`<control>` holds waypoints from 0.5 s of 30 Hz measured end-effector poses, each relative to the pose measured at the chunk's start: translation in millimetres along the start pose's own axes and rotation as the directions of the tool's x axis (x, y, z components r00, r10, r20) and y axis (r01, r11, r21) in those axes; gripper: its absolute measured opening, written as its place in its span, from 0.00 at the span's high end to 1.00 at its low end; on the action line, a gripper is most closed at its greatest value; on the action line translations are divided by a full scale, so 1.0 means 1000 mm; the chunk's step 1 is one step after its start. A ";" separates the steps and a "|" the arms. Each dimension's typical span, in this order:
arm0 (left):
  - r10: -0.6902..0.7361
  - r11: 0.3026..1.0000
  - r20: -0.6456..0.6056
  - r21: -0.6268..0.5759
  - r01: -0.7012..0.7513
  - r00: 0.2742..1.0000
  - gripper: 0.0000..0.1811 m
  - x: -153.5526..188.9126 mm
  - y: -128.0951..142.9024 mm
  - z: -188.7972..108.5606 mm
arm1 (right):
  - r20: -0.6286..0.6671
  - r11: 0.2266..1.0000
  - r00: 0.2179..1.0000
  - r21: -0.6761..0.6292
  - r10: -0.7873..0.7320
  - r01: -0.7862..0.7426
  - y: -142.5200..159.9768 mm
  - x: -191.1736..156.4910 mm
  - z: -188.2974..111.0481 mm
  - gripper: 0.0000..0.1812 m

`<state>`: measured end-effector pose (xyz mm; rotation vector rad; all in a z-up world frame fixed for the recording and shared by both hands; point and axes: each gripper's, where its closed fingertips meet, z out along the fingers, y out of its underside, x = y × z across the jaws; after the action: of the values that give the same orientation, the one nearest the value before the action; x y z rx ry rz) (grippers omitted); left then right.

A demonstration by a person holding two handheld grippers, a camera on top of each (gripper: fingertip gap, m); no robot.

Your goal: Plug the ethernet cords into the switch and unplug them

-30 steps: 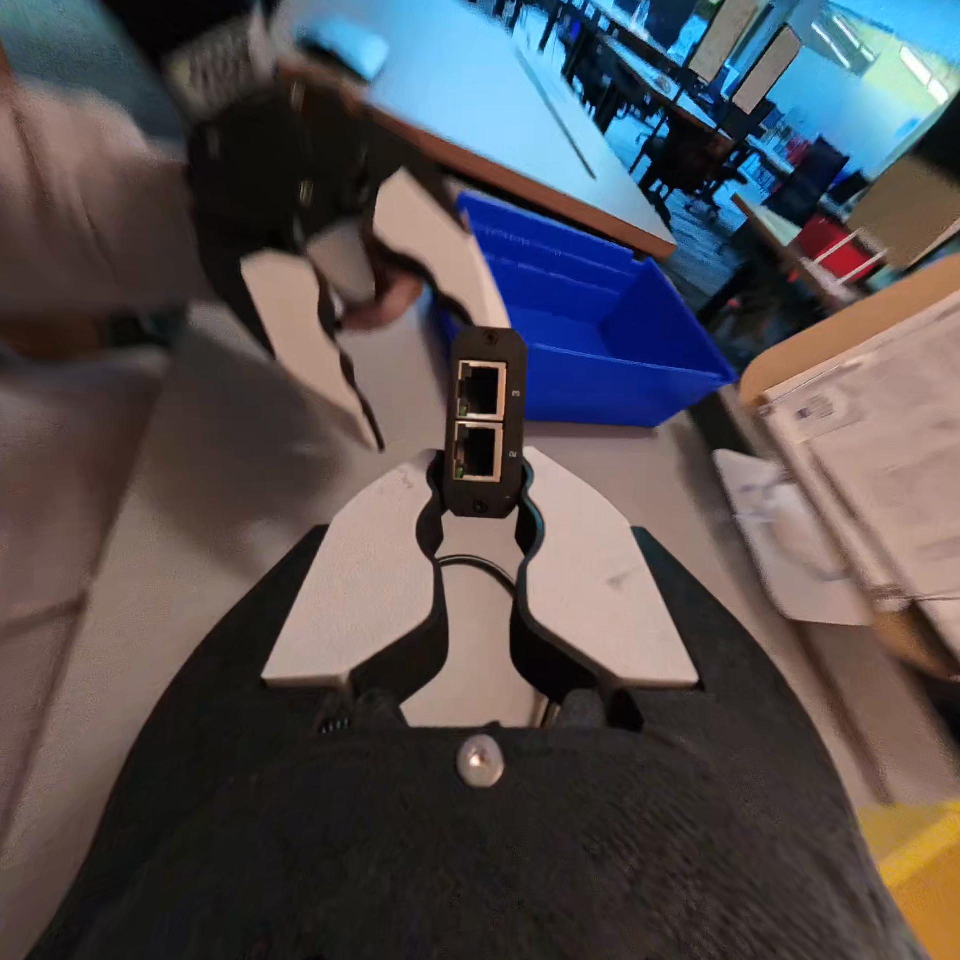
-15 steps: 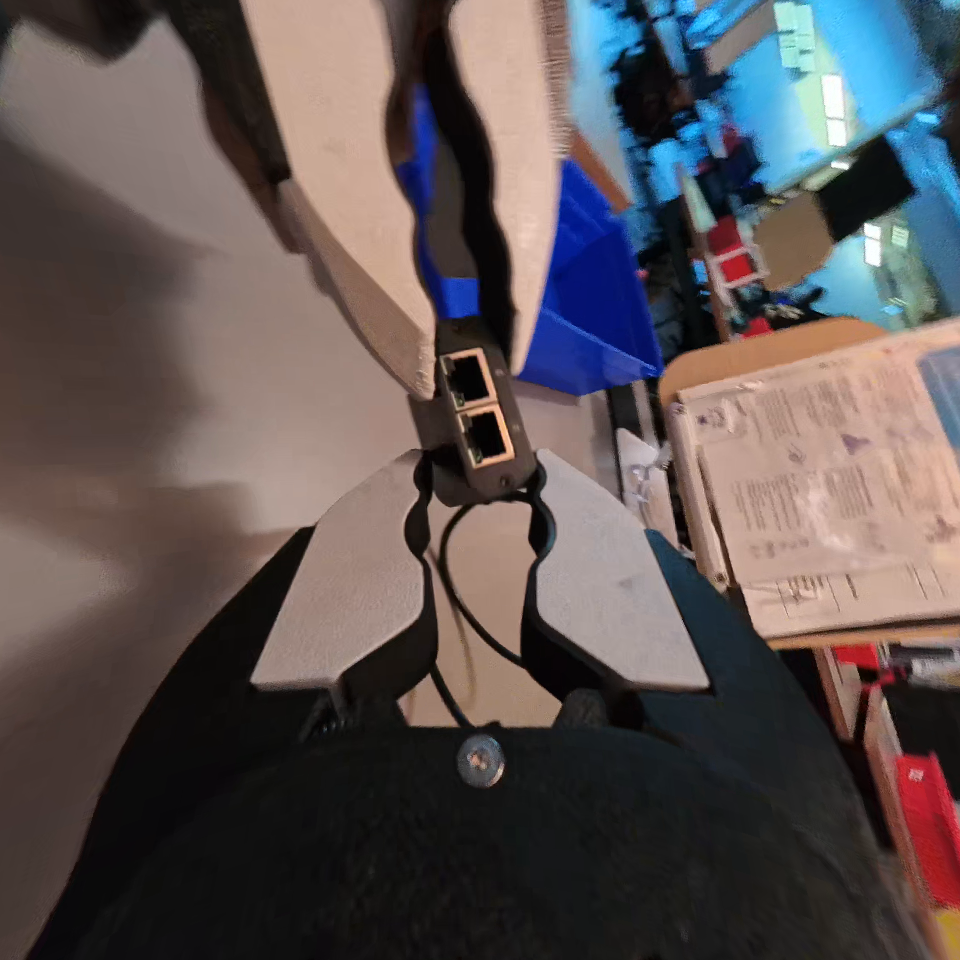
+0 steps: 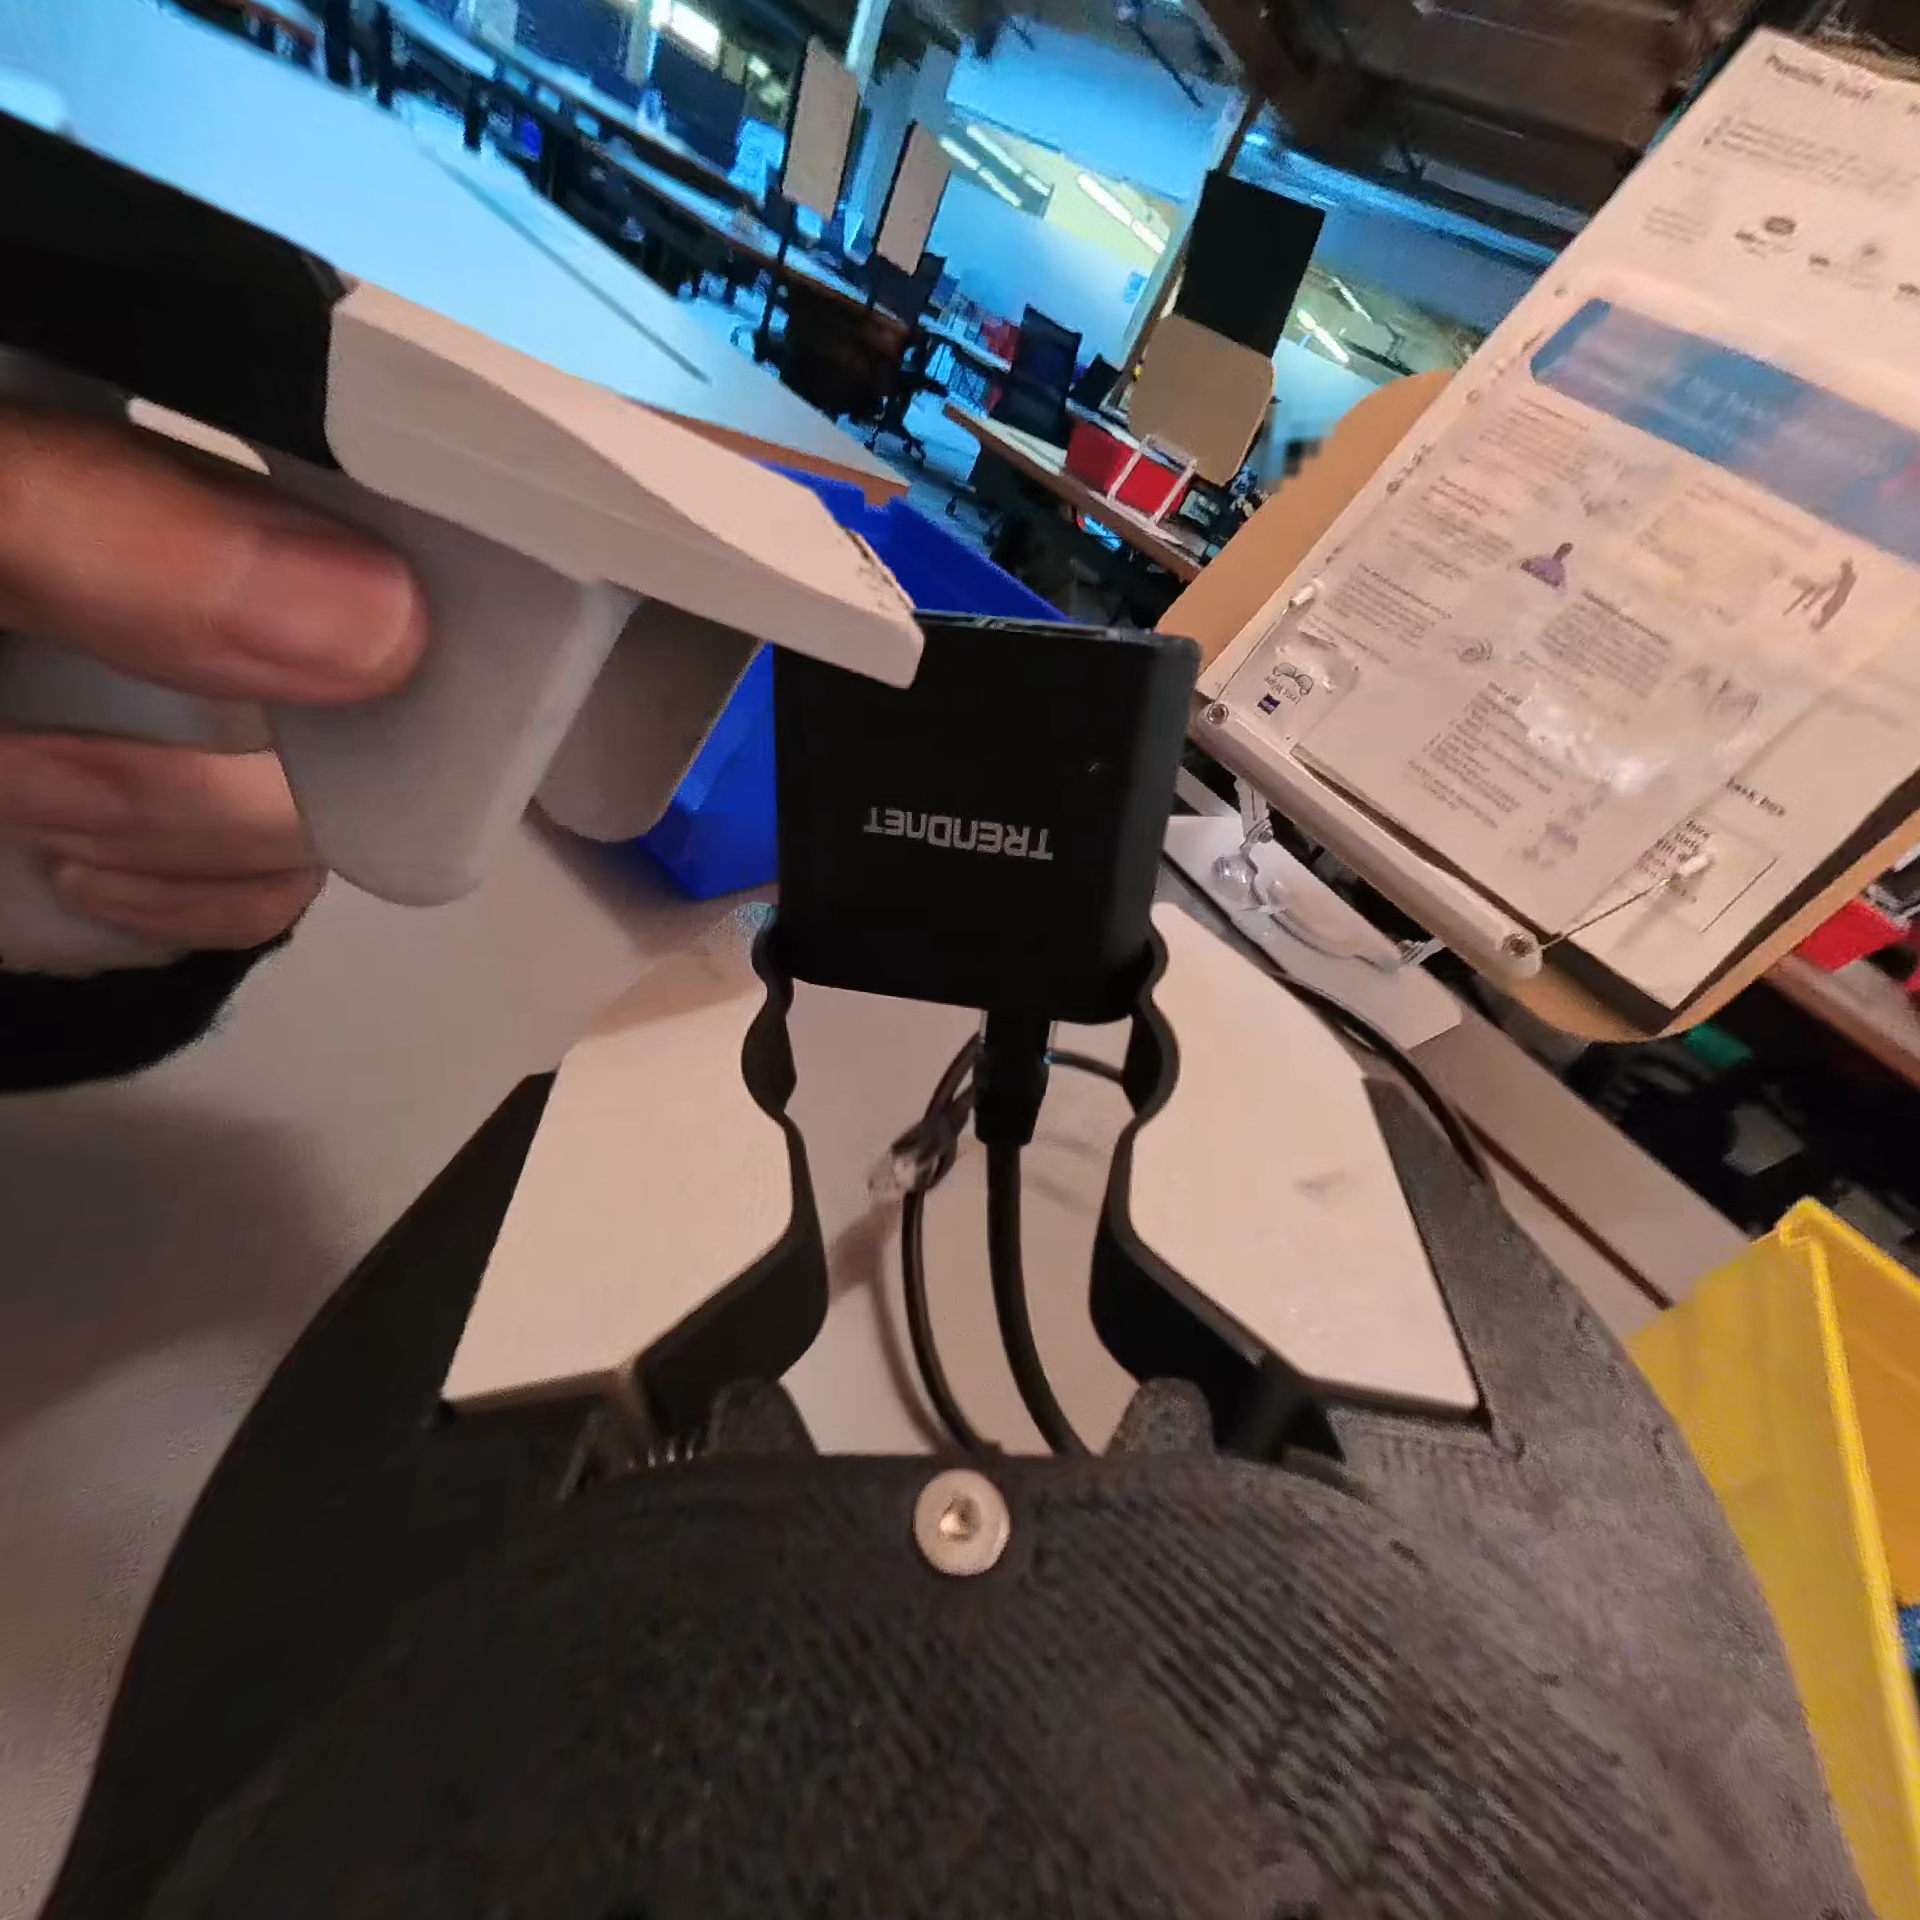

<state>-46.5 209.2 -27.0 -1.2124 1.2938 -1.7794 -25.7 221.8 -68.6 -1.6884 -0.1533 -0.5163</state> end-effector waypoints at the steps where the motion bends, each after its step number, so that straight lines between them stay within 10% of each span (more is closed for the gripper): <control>1: 0.014 1.000 -0.009 -0.011 -0.014 1.000 0.88 0.000 0.002 0.000 | 0.021 0.999 0.999 -0.023 -0.040 0.041 0.003 0.001 0.000 0.66; 8: 0.360 0.917 -0.212 -0.101 -0.387 0.909 0.75 0.018 0.014 -0.012 | 0.414 0.888 0.835 -0.117 -0.364 0.445 0.027 -0.012 -0.028 0.66; 15: 0.793 0.422 -0.343 -0.288 -0.860 0.504 0.59 0.015 0.065 -0.021 | 0.531 0.636 0.621 -0.186 -0.577 0.749 0.045 -0.016 -0.049 0.66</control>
<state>-73.7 183.1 -86.1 -0.3931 1.9914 -0.8454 -35.0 168.7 -111.1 -2.1075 -1.1356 -0.7676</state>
